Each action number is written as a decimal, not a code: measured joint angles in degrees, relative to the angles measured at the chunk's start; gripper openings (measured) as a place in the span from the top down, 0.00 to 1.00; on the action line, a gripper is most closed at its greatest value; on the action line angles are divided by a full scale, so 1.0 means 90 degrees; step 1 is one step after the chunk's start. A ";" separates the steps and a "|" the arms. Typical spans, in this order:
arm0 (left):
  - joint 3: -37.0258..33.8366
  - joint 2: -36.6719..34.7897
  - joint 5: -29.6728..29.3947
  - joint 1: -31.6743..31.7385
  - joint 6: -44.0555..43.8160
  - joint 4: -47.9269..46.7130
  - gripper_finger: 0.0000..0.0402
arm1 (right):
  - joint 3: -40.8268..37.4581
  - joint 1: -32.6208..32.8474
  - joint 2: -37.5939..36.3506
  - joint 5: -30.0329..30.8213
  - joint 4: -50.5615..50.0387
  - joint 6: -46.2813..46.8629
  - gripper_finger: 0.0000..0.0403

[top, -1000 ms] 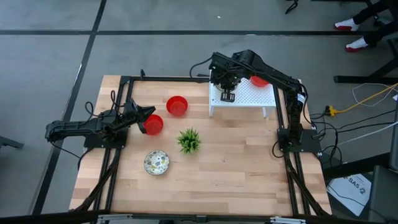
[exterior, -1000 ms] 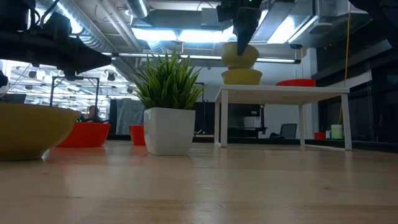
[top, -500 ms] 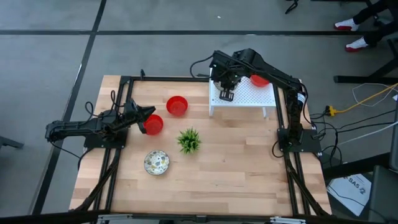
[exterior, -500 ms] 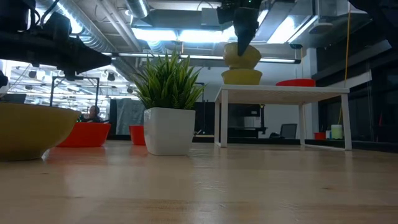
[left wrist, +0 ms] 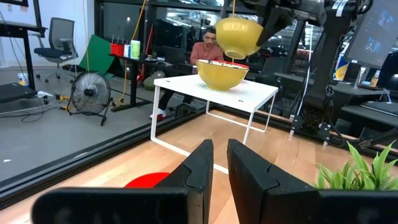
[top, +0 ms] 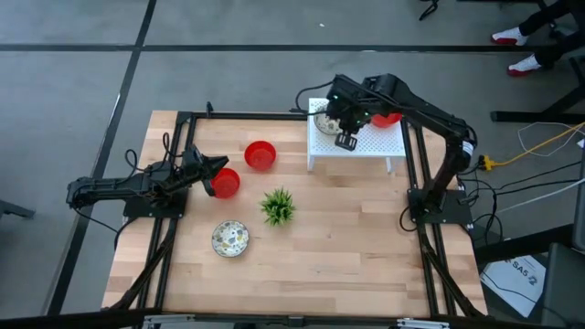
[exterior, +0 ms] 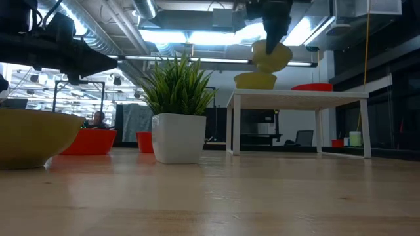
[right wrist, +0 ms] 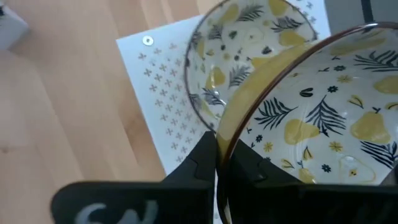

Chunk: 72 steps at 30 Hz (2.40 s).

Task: Pick & Place Mini bowls
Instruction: Stack the right white bowl on the white bowl on the shelf

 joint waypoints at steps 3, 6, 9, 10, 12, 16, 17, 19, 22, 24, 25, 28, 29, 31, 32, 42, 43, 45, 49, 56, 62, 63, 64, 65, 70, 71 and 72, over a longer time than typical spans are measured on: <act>0.0002 0.0000 0.0000 0.0000 0.0001 0.0000 0.89 | -0.0217 0.0006 -0.0051 -0.0016 0.0423 -0.0333 0.97; 0.0000 0.0000 0.0000 0.0000 0.0000 0.0001 0.90 | -0.0231 0.0032 -0.0019 -0.0009 0.0617 -0.0984 0.97; 0.0000 0.0000 -0.0002 0.0000 0.0000 0.0001 0.90 | -0.0222 0.0070 0.0114 0.0183 0.0773 -0.1530 0.97; 0.0000 0.0000 0.0000 0.0000 0.0001 0.0001 0.90 | -0.0225 0.0075 0.0173 0.0253 0.0785 -0.1659 0.97; 0.0000 0.0000 -0.0002 0.0000 0.0001 0.0001 0.90 | -0.0231 0.0077 0.0269 0.0283 0.0790 -0.1891 0.97; 0.0000 0.0000 0.0000 0.0000 0.0000 0.0000 0.89 | -0.0229 0.0084 0.0361 0.0313 0.0794 -0.2263 0.97; 0.0000 0.0000 -0.0001 0.0000 0.0000 -0.0002 0.89 | -0.0229 0.0097 0.0390 0.0320 0.0793 -0.2292 0.97; 0.0002 0.0000 -0.0001 0.0000 0.0000 -0.0002 0.90 | -0.0229 0.0106 0.0423 0.0295 0.0762 -0.2372 0.97; 0.0000 0.0000 0.0000 0.0000 0.0001 0.0000 0.90 | -0.0227 0.0111 0.0433 0.0259 0.0623 -0.2421 0.97; 0.0000 0.0000 0.0000 0.0000 0.0001 0.0001 0.90 | -0.0221 0.0108 0.0459 0.0262 0.0603 -0.2363 0.96; 0.0001 0.0000 -0.0002 0.0000 0.0001 -0.0001 0.90 | -0.0222 0.0106 0.0474 0.0260 0.0563 -0.2314 0.95; 0.0000 0.0000 -0.0001 0.0000 0.0000 -0.0001 0.89 | -0.0224 0.0108 0.0539 0.0223 0.0485 -0.2259 0.94; 0.0000 0.0000 -0.0001 0.0000 0.0001 -0.0002 0.89 | -0.0224 0.0110 0.0562 0.0204 0.0454 -0.2257 0.94; 0.0000 0.0000 0.0000 0.0000 0.0000 -0.0001 0.89 | -0.0224 0.0111 0.0613 0.0196 0.0426 -0.2254 0.96; 0.0001 0.0000 -0.0001 0.0000 0.0001 -0.0002 0.89 | -0.0224 0.0111 0.0629 0.0158 0.0436 -0.2254 0.96; 0.0002 0.0000 -0.0002 0.0000 0.0001 -0.0002 0.90 | -0.0221 0.0111 0.0651 0.0124 0.0385 -0.2196 0.88; 0.0000 0.0000 -0.0002 0.0000 0.0001 -0.0002 0.89 | -0.0221 0.0111 0.0651 0.0104 0.0385 -0.2196 0.88; 0.0000 0.0000 -0.0002 0.0000 0.0001 -0.0001 0.89 | -0.0221 0.0111 0.0671 0.0082 0.0385 -0.2196 0.88; 0.0000 0.0000 -0.0002 0.0000 0.0001 -0.0002 0.89 | -0.0221 0.0111 0.0719 0.0078 0.0363 -0.2109 0.90; 0.0000 0.0000 -0.0002 0.0000 0.0001 -0.0002 0.90 | -0.0221 0.0111 0.0748 0.0086 0.0475 -0.1975 0.91; 0.0000 0.0000 -0.0002 0.0000 0.0000 -0.0001 0.90 | -0.0221 0.0113 0.0748 0.0389 0.0523 -0.1841 0.89; 0.0000 0.0000 -0.0002 0.0000 0.0001 -0.0002 0.90 | -0.0221 0.0113 0.0745 0.0515 0.0525 -0.1836 0.88; 0.0000 0.0000 -0.0001 0.0000 0.0001 -0.0001 0.90 | -0.0221 0.0113 0.0746 0.0620 0.0521 -0.1796 0.87; 0.0000 0.0000 -0.0002 0.0000 0.0001 -0.0002 0.90 | -0.0221 0.0111 0.0745 0.0701 0.0527 -0.1744 0.85; 0.0000 0.0000 -0.0002 0.0000 0.0001 -0.0002 0.89 | -0.0221 0.0111 0.0724 0.0664 0.0526 -0.1515 0.76; 0.0000 0.0000 -0.0002 0.0000 0.0001 -0.0002 0.89 | -0.0221 0.0111 0.0716 0.0661 0.0528 -0.1508 0.74; 0.0000 0.0000 -0.0002 0.0000 -0.0002 -0.0002 0.89 | -0.0219 0.0111 0.0703 0.0654 0.0525 -0.1508 0.72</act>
